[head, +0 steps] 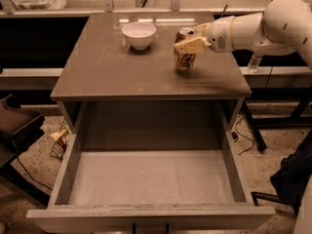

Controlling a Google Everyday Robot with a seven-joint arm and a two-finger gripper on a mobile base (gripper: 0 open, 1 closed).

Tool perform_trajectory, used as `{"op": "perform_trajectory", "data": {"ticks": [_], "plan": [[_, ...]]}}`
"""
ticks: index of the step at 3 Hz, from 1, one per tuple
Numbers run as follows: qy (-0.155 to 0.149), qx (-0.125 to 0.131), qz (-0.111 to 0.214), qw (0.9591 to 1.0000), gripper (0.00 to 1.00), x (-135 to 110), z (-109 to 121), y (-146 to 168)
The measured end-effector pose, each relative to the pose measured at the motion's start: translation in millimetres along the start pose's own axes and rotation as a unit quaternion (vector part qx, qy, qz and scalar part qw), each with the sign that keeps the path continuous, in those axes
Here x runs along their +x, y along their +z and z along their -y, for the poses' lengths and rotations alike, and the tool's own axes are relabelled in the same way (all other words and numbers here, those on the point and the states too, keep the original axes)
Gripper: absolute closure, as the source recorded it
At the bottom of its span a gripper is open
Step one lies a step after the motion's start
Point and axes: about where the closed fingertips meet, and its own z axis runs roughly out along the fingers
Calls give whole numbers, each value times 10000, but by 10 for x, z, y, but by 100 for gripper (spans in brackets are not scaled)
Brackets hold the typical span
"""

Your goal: Pick orange can from top drawer and place on counter

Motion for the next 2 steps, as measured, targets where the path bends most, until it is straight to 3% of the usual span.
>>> {"op": "perform_trajectory", "data": {"ticks": [1,2], "plan": [[-77,163,64,9998,100,247,131,41],[-102,148,68,9998,75,248,124,69]]}}
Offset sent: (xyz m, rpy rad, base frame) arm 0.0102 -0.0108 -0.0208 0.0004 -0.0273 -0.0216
